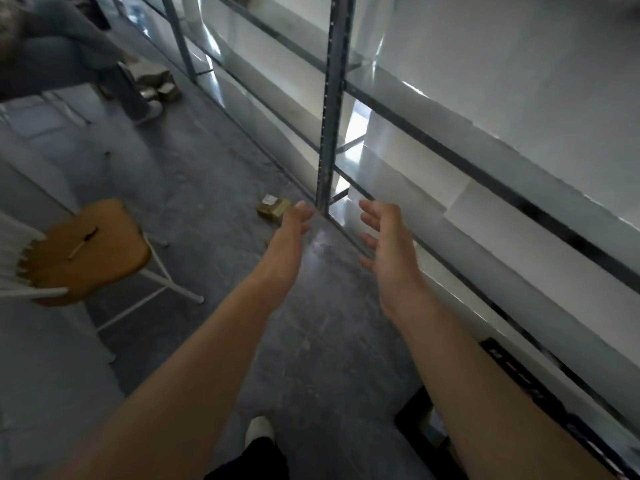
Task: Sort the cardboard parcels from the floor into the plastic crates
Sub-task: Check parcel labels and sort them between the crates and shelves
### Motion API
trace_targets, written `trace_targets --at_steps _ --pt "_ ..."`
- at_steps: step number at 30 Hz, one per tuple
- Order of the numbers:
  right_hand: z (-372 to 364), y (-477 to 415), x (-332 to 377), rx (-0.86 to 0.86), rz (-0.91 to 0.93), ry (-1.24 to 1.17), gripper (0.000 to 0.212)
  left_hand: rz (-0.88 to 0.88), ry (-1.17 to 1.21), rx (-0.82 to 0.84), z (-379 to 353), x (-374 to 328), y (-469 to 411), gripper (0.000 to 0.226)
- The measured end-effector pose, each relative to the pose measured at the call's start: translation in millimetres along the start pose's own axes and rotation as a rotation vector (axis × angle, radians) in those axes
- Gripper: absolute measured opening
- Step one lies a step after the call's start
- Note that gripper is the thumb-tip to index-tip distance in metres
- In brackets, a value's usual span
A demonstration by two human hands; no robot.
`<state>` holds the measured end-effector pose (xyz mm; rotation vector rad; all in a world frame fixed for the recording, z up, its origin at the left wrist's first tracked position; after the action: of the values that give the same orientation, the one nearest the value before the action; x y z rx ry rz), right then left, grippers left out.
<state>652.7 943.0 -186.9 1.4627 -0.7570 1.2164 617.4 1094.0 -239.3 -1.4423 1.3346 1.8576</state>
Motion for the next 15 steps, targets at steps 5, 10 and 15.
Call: trace_targets --at_steps 5,10,15 --pt "-110 -55 -2 0.023 -0.061 -0.016 0.089 0.057 -0.003 -0.082 99 -11 -79 0.043" --pt "-171 -131 -12 0.064 -0.145 0.032 0.079 0.086 -0.052 -0.083 148 -14 -165 0.050" --pt "-206 -239 -37 0.071 -0.203 0.019 0.054 0.166 -0.048 -0.074 158 -11 -275 0.040"
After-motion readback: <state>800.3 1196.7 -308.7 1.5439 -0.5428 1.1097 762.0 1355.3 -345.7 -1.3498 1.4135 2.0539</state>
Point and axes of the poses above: each hand's wrist, its own y-axis away from the middle knuckle, its own z-axis out of the back of the hand, x = y × z, the point moved 7 cm from there along -y, towards the middle knuckle, and after that the axes turned 1 degree about -y, right-handed, at the moved point
